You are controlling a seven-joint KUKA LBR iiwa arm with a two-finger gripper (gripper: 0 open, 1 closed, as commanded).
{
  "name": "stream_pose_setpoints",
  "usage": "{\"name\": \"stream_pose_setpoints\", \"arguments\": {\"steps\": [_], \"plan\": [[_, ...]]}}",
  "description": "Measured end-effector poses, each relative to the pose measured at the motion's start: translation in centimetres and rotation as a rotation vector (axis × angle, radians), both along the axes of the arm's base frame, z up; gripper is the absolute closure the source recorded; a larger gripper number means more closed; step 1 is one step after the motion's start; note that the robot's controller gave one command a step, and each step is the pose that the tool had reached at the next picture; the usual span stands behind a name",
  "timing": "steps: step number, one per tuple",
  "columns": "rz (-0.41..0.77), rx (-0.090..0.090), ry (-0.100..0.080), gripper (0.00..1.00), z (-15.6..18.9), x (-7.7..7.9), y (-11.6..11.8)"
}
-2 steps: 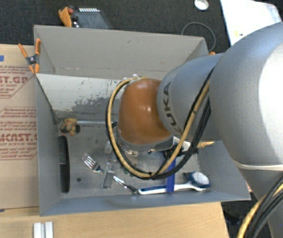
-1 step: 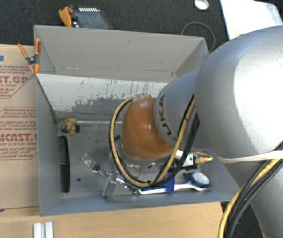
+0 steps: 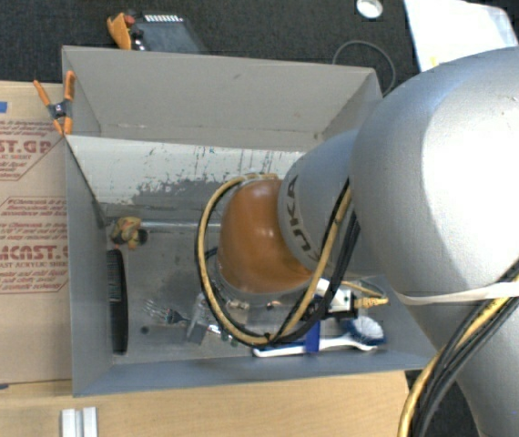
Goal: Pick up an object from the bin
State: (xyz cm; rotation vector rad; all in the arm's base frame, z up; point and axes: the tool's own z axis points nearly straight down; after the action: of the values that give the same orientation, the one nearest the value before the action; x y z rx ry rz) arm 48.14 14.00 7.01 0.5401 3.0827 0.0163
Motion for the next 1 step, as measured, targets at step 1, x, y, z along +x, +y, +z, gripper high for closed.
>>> {"name": "stream_pose_setpoints", "arguments": {"steps": [1], "plan": [[0.0,0.0,0.001,1.0,0.03,-0.02,-0.01]]}}
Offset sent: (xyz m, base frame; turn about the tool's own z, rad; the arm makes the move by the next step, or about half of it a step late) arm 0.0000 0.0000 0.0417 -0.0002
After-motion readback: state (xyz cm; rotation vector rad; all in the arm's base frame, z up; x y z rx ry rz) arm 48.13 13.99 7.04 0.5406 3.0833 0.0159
